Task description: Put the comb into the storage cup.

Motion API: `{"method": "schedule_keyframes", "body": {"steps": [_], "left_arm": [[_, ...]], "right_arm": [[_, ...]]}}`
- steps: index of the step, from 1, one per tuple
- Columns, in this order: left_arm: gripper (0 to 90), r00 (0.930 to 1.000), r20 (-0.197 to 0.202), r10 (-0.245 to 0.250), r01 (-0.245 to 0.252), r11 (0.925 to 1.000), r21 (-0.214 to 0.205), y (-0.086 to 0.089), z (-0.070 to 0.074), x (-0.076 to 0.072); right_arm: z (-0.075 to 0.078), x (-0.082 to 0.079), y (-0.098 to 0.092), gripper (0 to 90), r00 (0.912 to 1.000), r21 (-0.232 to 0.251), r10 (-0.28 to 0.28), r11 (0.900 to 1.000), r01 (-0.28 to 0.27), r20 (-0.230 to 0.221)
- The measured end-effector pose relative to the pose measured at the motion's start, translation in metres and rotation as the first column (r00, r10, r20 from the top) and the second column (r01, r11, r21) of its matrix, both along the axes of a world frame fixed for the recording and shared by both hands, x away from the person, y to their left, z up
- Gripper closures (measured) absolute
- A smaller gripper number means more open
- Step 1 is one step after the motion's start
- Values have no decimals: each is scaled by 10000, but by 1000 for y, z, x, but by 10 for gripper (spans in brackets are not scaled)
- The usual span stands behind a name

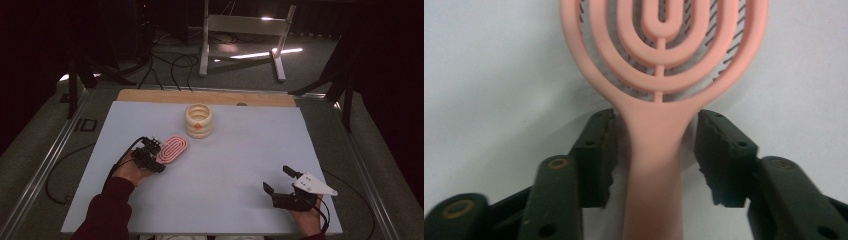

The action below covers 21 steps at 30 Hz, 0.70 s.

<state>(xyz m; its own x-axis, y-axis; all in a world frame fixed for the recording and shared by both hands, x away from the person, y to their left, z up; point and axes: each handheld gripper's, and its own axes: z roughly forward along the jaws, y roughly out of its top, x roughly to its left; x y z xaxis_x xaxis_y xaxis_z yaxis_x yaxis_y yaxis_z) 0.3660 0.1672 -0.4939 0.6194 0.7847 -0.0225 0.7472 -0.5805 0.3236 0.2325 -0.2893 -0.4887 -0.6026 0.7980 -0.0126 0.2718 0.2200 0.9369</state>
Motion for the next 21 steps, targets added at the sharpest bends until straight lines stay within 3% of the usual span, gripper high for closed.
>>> {"method": "schedule_keyframes", "body": {"steps": [13, 21], "left_arm": [[658, 9996, -269, 19, -12, 9997, 260, -2, 2, 4], [690, 9999, -142, -62, 68, 9993, 376, -3, 3, 2]], "right_arm": [[-1, 1, 0, 81, 10000, -58, 0, 10000, 0, -37], [-1, 1, 0, 81, 10000, -72, 3, 10000, -3, -53]]}}
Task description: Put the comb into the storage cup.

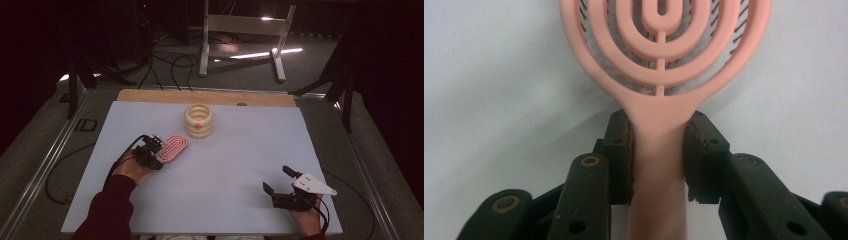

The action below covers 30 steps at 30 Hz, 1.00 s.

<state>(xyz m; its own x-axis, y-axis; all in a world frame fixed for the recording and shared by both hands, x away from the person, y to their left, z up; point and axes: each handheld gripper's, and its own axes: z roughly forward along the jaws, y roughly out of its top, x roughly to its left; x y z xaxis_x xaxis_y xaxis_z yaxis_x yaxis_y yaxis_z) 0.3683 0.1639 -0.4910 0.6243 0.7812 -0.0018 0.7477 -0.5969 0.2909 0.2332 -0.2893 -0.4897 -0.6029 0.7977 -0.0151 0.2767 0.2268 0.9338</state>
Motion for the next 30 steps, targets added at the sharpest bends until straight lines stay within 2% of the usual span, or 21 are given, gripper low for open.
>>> {"method": "schedule_keyframes", "body": {"steps": [9, 19, 26, 30], "left_arm": [[697, 9996, 276, 22, -22, 10000, -10, 1, 3, -3], [698, 9977, 664, 133, -118, 9997, -235, 4, 12, -9], [698, 9928, 1088, 508, -453, 9976, -520, 10, 15, -15], [698, 9912, 1172, 612, -540, 9965, -638, 12, 14, -18]], "right_arm": [[0, 0, -1, 81, 10000, -36, -22, 10000, 22, 0], [0, 0, 0, 81, 10000, -25, -10, 10000, 10, -10], [0, 0, 0, 81, 10000, -35, 4, 10000, -4, -17], [0, 0, 0, 81, 10000, -32, 30, 10000, -30, -16]]}}
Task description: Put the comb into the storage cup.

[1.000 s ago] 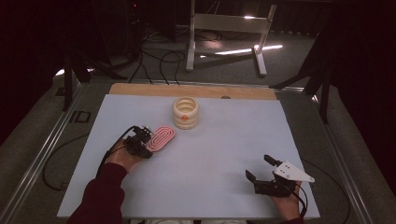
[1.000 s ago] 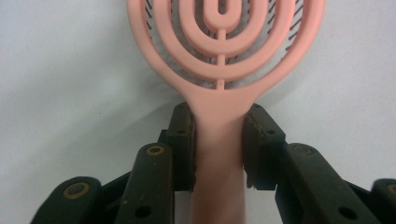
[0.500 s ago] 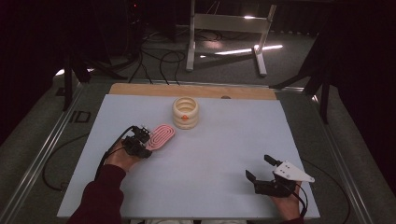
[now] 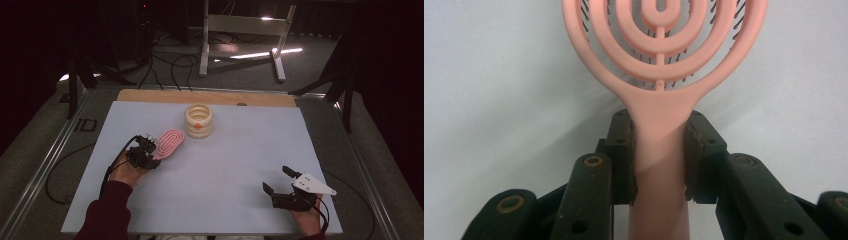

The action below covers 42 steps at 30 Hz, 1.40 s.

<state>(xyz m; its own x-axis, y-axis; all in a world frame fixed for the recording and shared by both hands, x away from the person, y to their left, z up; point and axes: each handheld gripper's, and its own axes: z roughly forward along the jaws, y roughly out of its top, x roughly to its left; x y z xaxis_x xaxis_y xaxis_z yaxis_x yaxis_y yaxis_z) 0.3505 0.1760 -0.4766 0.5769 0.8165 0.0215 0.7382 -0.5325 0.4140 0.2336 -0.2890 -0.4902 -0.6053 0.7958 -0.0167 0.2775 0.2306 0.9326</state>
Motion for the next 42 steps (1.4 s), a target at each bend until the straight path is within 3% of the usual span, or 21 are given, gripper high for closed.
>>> {"method": "schedule_keyframes", "body": {"steps": [12, 19, 27, 42], "left_arm": [[698, 9958, 849, 333, -333, 9994, -13, 7, 6, -10], [698, 9929, 1130, 357, -345, 9993, -125, 9, 6, -13], [698, 9868, 1586, 336, -306, 9993, -215, 8, 12, -17], [698, 9828, 1845, -29, 65, 9998, -190, 0, 21, -20]], "right_arm": [[-1, 1, 4, 81, 9998, -64, 98, 9999, -99, -144], [-3, 2, 6, 81, 9996, -111, 132, 9998, -135, -267], [2, 15, 10, 80, 9972, 121, 330, 9994, -322, -675], [16, 38, 32, 81, 9953, 172, 397, 9991, -383, -883]]}}
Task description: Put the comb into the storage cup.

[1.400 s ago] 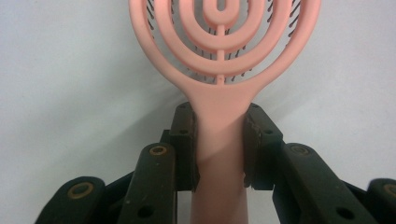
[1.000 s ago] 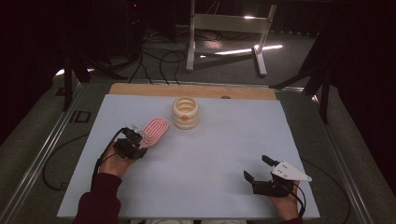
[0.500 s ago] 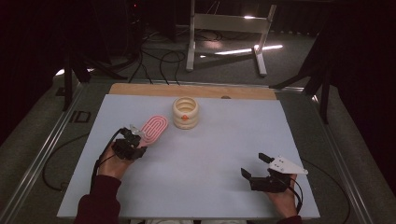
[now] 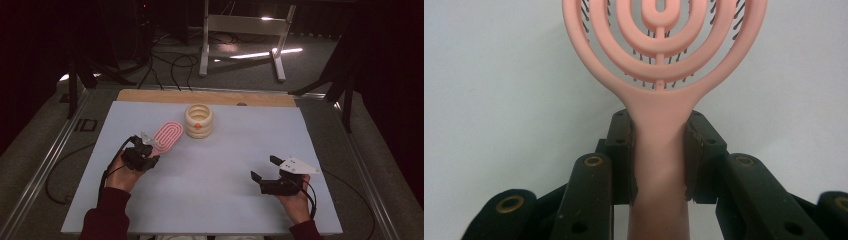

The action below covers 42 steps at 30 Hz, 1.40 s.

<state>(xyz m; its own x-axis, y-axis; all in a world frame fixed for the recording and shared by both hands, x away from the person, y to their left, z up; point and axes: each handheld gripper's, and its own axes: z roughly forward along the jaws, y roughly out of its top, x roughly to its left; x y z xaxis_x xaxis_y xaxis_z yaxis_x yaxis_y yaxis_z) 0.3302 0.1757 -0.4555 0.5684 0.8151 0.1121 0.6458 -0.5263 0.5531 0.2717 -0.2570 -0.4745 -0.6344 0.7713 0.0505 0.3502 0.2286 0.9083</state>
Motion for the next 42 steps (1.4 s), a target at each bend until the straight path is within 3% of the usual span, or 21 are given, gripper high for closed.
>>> {"method": "schedule_keyframes", "body": {"steps": [12, 27, 42], "left_arm": [[698, 9995, 225, -200, 202, 9998, -86, -8, 8, -1], [698, 9982, 429, -413, 421, 9990, -180, -15, 16, -2], [698, 9948, 836, -582, 606, 9978, -254, -24, 25, -4]], "right_arm": [[20, 18, 18, 81, 9993, 77, 386, 9992, -386, 4], [33, 44, 48, 72, 9899, 181, 1033, 9946, -1020, -967], [48, 61, 79, 72, 9825, 361, 1518, 9882, -1487, -1078]]}}
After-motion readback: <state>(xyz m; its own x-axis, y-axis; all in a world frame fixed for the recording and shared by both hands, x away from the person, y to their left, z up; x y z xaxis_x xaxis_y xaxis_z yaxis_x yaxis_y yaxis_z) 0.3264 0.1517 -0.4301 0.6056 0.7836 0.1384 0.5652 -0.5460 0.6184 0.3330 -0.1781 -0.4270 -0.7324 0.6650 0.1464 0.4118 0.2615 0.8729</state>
